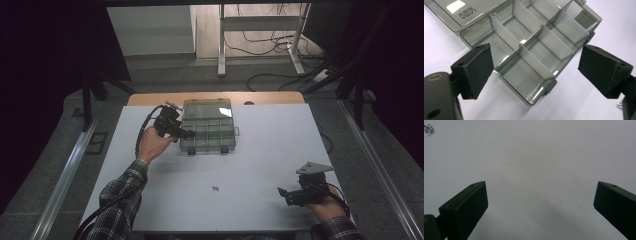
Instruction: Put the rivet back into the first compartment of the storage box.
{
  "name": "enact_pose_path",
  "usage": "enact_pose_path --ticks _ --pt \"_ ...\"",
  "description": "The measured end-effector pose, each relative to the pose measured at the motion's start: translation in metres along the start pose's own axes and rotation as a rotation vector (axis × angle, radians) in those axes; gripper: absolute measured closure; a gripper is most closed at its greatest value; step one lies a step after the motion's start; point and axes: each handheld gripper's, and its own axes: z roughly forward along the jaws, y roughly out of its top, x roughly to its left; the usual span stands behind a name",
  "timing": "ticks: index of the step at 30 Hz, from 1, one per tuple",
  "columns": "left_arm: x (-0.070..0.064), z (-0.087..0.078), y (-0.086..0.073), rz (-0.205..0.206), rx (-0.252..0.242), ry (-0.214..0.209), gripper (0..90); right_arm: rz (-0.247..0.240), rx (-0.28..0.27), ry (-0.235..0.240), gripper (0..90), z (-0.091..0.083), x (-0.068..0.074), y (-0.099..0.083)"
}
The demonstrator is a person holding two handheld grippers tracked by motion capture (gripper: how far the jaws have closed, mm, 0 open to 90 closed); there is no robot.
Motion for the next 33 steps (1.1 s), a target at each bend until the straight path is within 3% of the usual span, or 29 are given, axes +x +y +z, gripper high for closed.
enact_pose_path --ticks 10,17,23,33 --pt "-0.022 -0.010 -0.007 0.074 -0.011 -0.008 1.7 0.000 0.001 -0.001 0.0 0.000 0.000 0.000" --pt "-0.040 -0.015 -0.014 0.129 -0.016 -0.012 0.0 0.000 0.001 -0.002 0.0 0.000 0.000 -0.001" --pt "-0.054 -0.018 -0.024 0.133 -0.026 -0.015 0.0 -0.003 0.002 -0.003 0.0 0.000 0.000 0.000" --pt "-0.076 -0.016 -0.041 0.153 -0.015 -0.059 0.0 -0.003 0.002 -0.004 0.0 0.000 0.000 -0.001"
